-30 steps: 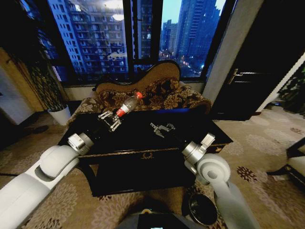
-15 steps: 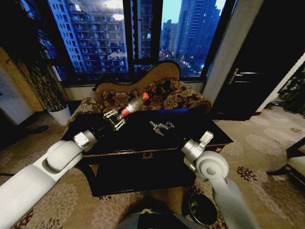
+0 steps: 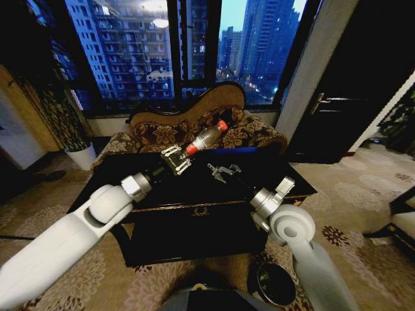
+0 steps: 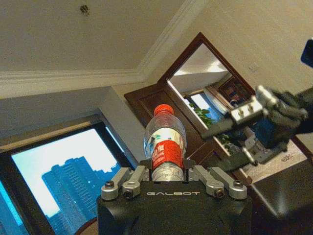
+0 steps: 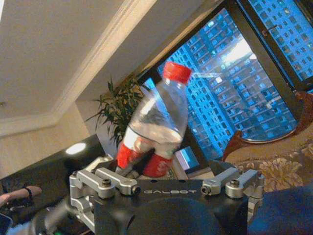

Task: Move to the front of the table and place the trash on the table into the trash bin.

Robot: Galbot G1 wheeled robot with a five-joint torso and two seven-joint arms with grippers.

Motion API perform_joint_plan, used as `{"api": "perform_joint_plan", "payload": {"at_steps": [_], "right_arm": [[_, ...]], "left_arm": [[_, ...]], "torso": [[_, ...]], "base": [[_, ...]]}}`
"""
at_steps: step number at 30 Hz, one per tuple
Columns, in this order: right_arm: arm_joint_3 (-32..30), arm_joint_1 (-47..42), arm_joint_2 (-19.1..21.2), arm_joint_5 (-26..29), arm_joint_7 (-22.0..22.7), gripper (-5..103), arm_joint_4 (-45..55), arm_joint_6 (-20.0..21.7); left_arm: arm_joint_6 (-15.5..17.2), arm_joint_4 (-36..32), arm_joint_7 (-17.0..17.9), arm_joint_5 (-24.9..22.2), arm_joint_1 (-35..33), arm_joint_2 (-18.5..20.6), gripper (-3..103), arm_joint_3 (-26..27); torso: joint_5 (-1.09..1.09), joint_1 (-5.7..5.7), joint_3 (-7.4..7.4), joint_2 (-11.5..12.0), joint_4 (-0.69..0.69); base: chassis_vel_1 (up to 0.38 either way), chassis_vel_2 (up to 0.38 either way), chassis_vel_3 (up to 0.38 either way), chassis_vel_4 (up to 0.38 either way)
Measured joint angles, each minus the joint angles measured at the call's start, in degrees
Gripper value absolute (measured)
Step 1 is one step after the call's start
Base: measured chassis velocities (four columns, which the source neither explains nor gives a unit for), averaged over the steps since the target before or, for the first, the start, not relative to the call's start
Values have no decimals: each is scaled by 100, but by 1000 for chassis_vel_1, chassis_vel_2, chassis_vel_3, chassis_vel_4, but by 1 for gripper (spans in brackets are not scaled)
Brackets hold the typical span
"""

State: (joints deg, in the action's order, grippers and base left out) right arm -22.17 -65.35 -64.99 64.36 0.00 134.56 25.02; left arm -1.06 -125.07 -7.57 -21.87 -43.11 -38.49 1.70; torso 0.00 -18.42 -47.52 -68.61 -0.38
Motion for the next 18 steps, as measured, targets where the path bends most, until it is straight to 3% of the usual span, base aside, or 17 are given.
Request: {"api": "perform_joint_plan", "payload": {"at_steps": [18], "right_arm": [[-31, 150, -24, -99, -2, 100, -196, -58]], "left_arm": [[95, -39, 20, 239, -151, -385, 29, -260]], "torso": [[0, 0, 0, 0, 1]], "base": [[0, 0, 0, 0]]}}
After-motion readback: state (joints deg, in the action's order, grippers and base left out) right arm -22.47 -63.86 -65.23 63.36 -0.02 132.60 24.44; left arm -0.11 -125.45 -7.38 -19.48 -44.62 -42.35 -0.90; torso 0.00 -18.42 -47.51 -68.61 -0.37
